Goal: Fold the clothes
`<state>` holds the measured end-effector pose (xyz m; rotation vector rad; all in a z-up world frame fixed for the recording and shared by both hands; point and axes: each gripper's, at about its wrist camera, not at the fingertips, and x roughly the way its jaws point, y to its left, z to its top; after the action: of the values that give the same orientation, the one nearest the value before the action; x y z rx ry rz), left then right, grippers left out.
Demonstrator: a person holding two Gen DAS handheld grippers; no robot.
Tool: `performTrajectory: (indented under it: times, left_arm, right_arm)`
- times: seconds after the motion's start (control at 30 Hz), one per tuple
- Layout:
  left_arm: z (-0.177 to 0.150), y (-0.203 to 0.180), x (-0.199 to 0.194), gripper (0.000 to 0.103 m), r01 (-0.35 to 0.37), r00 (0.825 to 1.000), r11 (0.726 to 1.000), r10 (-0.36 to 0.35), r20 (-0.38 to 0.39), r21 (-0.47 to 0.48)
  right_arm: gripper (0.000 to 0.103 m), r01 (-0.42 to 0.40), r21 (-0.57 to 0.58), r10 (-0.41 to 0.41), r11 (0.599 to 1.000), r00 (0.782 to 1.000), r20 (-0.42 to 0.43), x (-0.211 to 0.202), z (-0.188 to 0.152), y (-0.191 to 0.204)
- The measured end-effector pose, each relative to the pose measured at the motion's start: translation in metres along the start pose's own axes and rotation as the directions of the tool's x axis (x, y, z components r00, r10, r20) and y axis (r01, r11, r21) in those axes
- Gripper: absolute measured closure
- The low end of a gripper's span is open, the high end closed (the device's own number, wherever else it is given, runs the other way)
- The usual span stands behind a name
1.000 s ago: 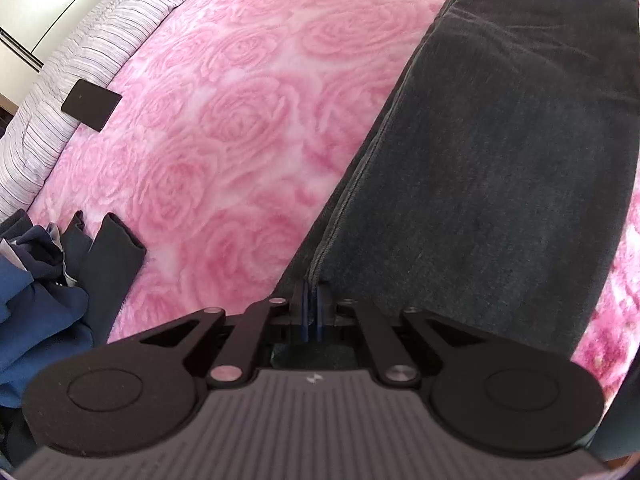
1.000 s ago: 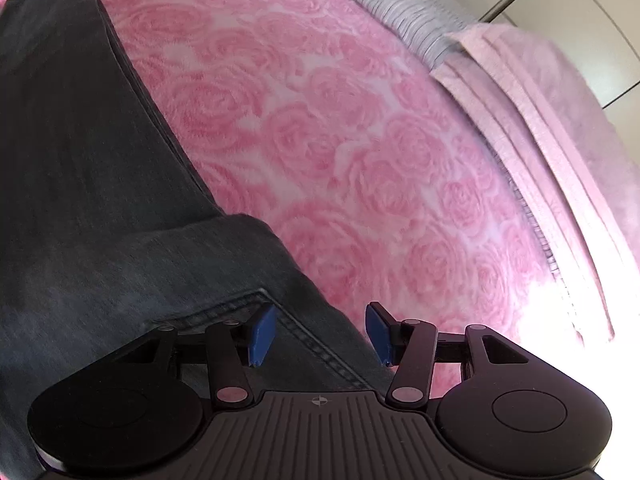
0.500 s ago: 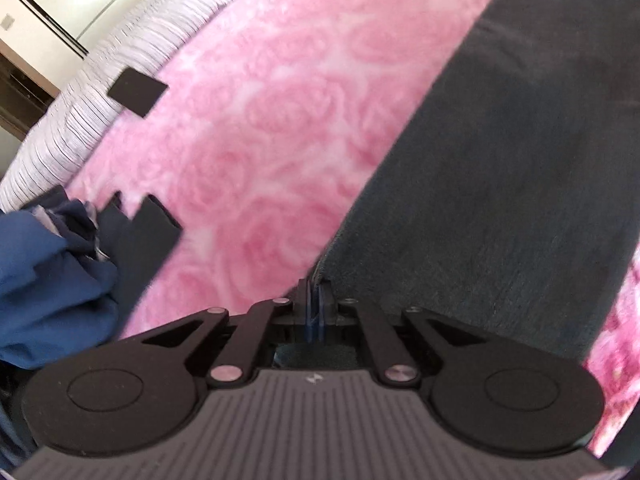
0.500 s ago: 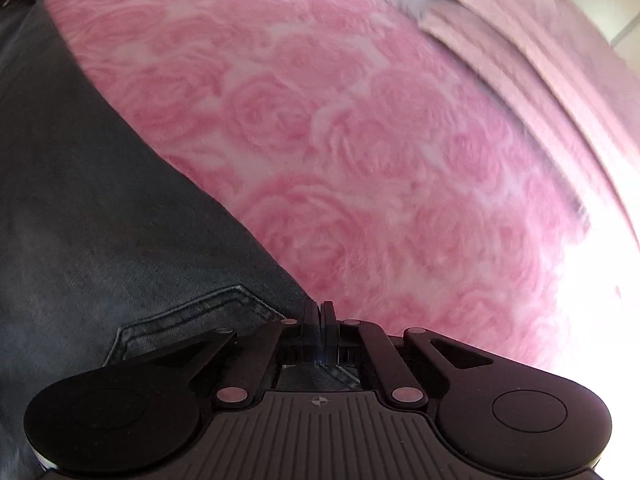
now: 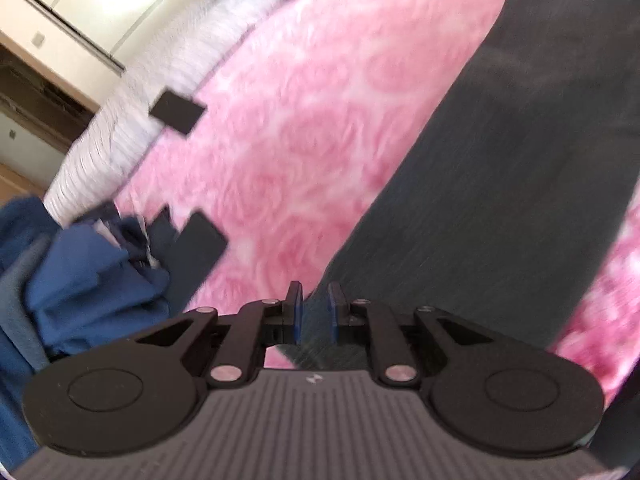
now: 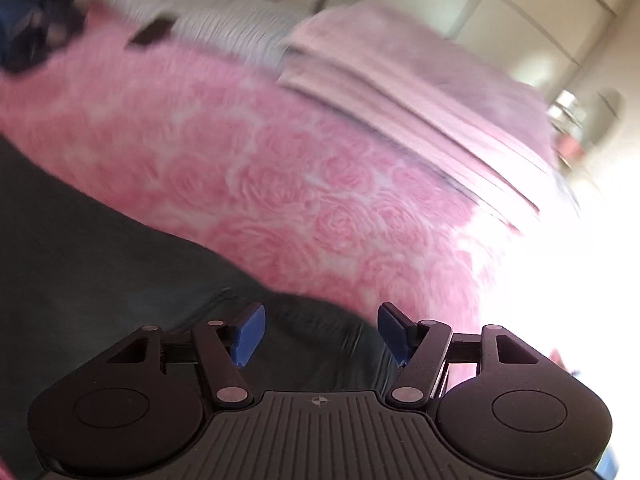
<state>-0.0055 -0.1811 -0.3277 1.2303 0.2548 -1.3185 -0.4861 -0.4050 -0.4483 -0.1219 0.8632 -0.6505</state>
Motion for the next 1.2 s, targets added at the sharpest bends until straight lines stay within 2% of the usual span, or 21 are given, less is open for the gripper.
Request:
performTrajectory:
  times: [0.13,0.23,0.33,0.43,0.5,0.6,0.63,0.73,0.77,0.8,0.93,1.03,1.1,1.2]
  left_arm:
    - [0.031,-0.038,-0.031,0.076,0.017,0.991,0.996,-0.029,0.128,0.089]
    - [0.063,-0.085,-0.047,0.072,0.079,0.962,0.981,-0.122,0.245,0.179]
    - [0.097,-0.143,-0.058,0.067,0.139,0.909,0.938,-0.248,0.336,0.317]
    - [0.132,-0.205,-0.067,0.063,0.154,0.841,0.877,-0.359,0.406,0.456]
    - [0.152,-0.243,-0.071,0.063,0.149,0.802,0.831,-0.419,0.427,0.536]
    - [0.182,-0.294,-0.073,0.063,0.141,0.759,0.773,-0.486,0.434,0.619]
    - [0.191,-0.308,-0.073,0.063,0.142,0.746,0.757,-0.505,0.434,0.637]
    - [0.22,-0.334,-0.065,0.067,0.165,0.733,0.739,-0.535,0.421,0.654]
    - [0.231,-0.339,-0.06,0.08,0.184,0.734,0.738,-0.543,0.409,0.649]
    - [0.241,-0.34,-0.056,0.086,0.212,0.735,0.738,-0.553,0.393,0.641]
    - [0.259,-0.332,-0.049,0.101,0.305,0.724,0.731,-0.594,0.35,0.611]
    - [0.265,-0.313,-0.047,0.101,0.385,0.703,0.743,-0.62,0.347,0.548]
    - [0.268,-0.304,-0.047,0.102,0.386,0.704,0.76,-0.609,0.365,0.523]
    - [0.274,-0.296,-0.048,0.102,0.39,0.703,0.769,-0.604,0.376,0.506]
  right_arm:
    - [0.038,-0.041,0.202,0.03,0.978,0.998,0.057,-0.06,-0.058,0.024]
    - [0.038,-0.069,0.358,0.039,0.931,0.995,0.092,-0.098,-0.104,0.042]
    - [0.038,-0.09,0.533,0.039,0.841,0.994,0.106,-0.121,-0.145,0.055]
    - [0.038,-0.103,0.628,0.061,0.771,0.994,0.088,-0.132,-0.174,0.07]
    - [0.038,-0.093,0.662,0.049,0.744,0.995,0.084,-0.136,-0.185,0.076]
    - [0.038,-0.109,0.714,0.039,0.692,0.993,0.113,-0.146,-0.195,0.077]
    - [0.038,-0.111,0.72,0.032,0.685,0.992,0.122,-0.148,-0.196,0.077]
    - [0.038,-0.123,0.737,0.019,0.665,0.989,0.147,-0.149,-0.2,0.076]
    - [0.038,-0.13,0.74,0.021,0.66,0.988,0.154,-0.146,-0.2,0.075]
    - [0.038,-0.138,0.737,0.026,0.661,0.987,0.162,-0.141,-0.197,0.075]
    - [0.038,-0.179,0.722,0.055,0.668,0.98,0.193,-0.124,-0.19,0.08]
    - [0.038,-0.216,0.731,0.077,0.648,0.973,0.219,-0.109,-0.183,0.084]
    - [0.038,-0.235,0.744,0.077,0.625,0.968,0.241,-0.099,-0.177,0.087]
    - [0.038,-0.246,0.771,0.06,0.587,0.963,0.261,-0.082,-0.168,0.089]
